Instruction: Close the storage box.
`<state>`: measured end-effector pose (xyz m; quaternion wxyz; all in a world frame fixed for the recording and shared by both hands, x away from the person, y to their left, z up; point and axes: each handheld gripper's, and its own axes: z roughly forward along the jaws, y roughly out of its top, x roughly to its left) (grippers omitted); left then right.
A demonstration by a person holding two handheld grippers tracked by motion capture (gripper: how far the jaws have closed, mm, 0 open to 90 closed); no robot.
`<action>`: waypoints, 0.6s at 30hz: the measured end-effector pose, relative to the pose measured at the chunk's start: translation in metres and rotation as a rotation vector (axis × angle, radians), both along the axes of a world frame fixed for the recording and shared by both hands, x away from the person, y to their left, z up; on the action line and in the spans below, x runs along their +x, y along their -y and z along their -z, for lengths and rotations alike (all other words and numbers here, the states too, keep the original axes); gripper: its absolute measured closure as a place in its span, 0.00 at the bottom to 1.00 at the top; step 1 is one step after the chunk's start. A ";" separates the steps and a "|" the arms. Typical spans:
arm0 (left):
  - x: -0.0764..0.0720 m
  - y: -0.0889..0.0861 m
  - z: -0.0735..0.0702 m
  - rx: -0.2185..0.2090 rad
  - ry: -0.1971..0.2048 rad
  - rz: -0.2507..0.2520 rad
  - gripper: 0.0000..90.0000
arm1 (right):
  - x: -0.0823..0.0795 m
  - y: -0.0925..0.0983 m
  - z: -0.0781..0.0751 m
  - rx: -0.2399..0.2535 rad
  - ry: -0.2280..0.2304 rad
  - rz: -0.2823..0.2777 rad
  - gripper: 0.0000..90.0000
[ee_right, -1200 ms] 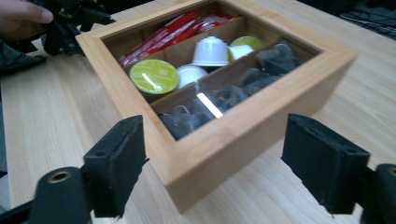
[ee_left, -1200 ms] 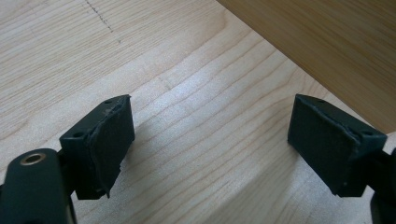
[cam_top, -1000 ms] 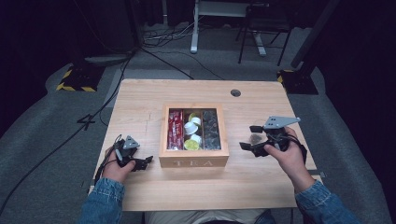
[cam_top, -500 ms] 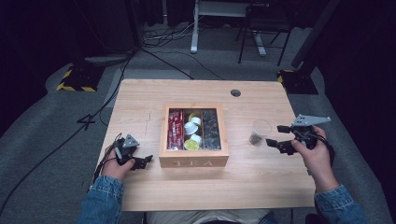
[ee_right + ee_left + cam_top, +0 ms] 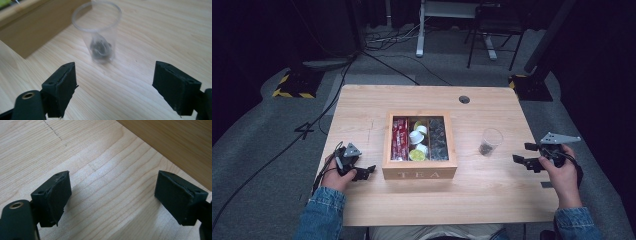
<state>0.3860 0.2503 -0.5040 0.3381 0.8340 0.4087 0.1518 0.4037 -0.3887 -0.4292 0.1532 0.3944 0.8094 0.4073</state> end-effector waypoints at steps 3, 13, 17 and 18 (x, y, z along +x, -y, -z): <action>0.000 0.000 0.000 -0.003 -0.001 -0.003 0.16 | 0.004 0.006 0.013 0.020 -0.016 0.027 0.21; 0.000 0.000 0.000 -0.002 -0.003 -0.003 0.16 | 0.017 0.013 0.053 -0.023 -0.053 0.071 0.21; 0.000 0.000 0.000 -0.002 -0.003 -0.001 0.16 | 0.020 0.011 0.062 -0.059 -0.049 0.082 0.20; 0.000 0.000 0.000 -0.002 -0.003 -0.001 0.16 | 0.020 0.011 0.063 -0.061 -0.049 0.080 0.20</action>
